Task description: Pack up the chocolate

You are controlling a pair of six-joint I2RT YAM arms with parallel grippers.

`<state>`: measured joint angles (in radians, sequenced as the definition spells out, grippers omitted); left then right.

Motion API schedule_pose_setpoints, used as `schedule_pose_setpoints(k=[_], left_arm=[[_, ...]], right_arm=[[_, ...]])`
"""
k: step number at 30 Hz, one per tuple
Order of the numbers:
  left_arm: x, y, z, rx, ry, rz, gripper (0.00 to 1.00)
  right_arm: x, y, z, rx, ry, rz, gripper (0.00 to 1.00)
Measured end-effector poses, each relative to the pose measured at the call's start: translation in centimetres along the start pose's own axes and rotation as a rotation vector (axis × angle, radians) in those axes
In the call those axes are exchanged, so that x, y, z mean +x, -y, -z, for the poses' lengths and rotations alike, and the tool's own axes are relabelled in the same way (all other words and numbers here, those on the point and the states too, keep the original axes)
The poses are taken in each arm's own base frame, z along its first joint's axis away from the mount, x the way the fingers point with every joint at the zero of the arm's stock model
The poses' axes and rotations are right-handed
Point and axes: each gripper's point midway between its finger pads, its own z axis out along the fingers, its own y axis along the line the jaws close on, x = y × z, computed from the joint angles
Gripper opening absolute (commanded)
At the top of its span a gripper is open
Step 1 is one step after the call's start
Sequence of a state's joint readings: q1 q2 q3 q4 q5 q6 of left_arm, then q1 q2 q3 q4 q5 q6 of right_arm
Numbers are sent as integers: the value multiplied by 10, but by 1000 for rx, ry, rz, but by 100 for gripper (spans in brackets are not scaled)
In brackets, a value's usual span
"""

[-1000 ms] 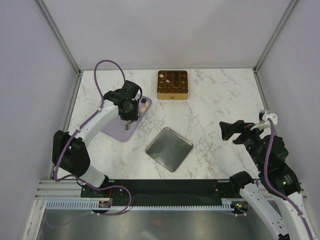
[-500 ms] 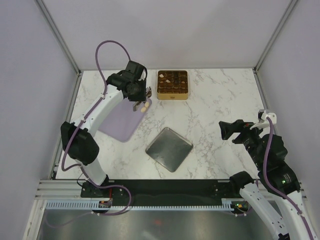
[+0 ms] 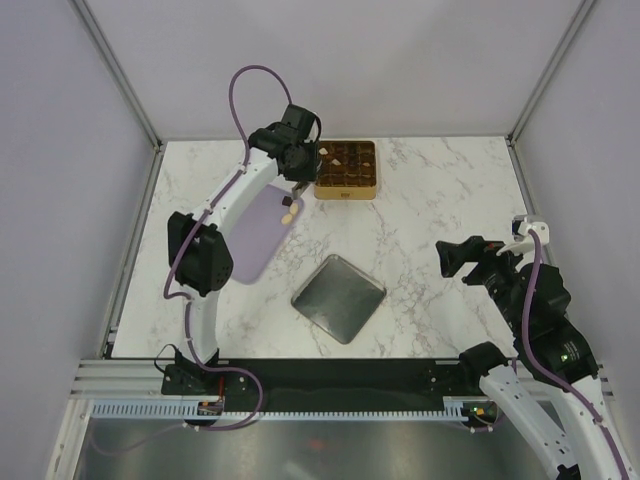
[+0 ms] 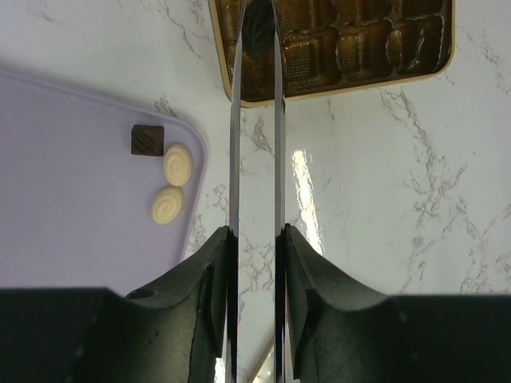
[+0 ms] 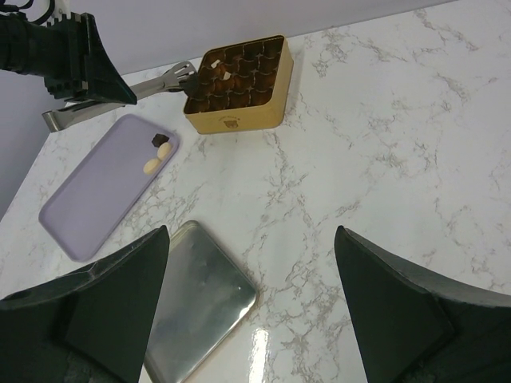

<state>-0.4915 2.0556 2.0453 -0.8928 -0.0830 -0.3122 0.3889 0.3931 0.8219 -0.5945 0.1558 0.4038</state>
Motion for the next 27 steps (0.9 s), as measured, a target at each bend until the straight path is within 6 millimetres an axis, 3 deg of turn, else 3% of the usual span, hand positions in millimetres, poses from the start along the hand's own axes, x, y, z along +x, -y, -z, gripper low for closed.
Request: schedule_pose_setpoints(k=[15,27], left_arm=[[5,-3,-33,-21,-24,-37,40],[3,-3,-36,-26,-17,-47,47]], right_arm=[[0,0,-2,3,-2,1,93],[0,0,-2,5,-1,0,93]])
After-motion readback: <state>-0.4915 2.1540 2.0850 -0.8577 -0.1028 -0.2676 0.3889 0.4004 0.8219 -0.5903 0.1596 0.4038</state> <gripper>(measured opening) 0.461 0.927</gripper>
